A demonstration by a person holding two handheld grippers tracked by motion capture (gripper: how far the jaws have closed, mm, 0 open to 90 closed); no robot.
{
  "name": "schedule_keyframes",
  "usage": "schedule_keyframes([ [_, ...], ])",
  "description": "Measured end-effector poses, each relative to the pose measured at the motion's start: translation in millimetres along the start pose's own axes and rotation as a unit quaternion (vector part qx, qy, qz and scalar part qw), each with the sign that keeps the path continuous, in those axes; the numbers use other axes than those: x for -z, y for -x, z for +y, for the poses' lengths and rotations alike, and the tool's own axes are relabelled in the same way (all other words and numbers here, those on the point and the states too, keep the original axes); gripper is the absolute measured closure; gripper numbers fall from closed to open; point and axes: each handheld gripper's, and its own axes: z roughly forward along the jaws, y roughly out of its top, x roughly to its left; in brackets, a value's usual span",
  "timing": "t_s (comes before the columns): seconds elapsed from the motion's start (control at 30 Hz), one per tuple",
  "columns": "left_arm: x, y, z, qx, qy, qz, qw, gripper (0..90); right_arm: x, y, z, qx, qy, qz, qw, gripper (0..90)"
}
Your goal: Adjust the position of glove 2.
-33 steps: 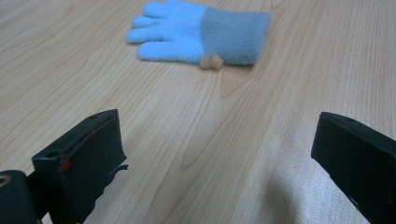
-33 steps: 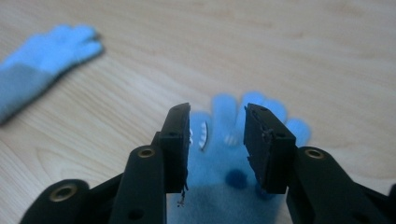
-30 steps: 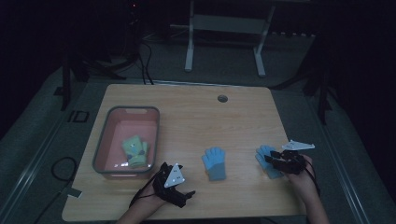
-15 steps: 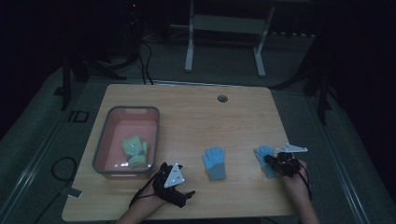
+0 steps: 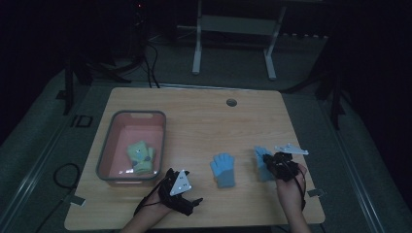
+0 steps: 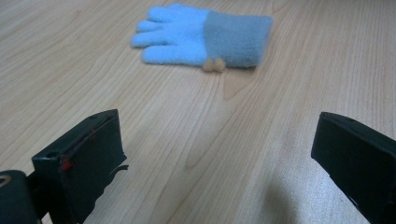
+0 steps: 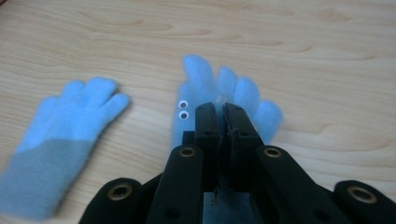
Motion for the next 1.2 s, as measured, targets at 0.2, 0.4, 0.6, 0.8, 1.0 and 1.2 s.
schedule_keyframes([
  [0.2, -1.1, 1.0, -0.2, -0.002, -0.001, -0.001, 1.0000, 2.6, -15.8, -16.0, -7.9, -0.013, -0.012, 0.006, 0.9998, 85.0],
  [0.4, -2.3, 1.5, -0.6, -0.003, -0.004, -0.006, 1.0000, 2.6, -31.7, -19.2, -14.9, -0.015, -0.026, 0.006, 0.9995, 83.4],
  [0.6, -2.1, 1.4, -0.9, -0.006, -0.004, -0.005, 1.0000, 2.6, -50.3, -19.2, -25.4, -0.003, -0.040, -0.005, 0.9992, 69.4],
  [0.8, -2.2, 1.4, -1.3, -0.007, -0.006, -0.006, 0.9999, 2.6, -46.5, -17.2, -20.9, 0.005, -0.040, 0.005, 0.9992, 66.1],
  [1.0, -3.4, 0.3, -3.2, -0.007, -0.009, -0.010, 0.9999, 2.6, -35.9, -7.6, -14.5, 0.022, -0.029, 0.028, 0.9989, 65.1],
  [1.2, -2.9, -0.6, -3.1, -0.006, -0.007, -0.007, 0.9999, 2.6, -30.4, 2.7, -16.8, 0.077, -0.028, 0.064, 0.9945, 62.8],
])
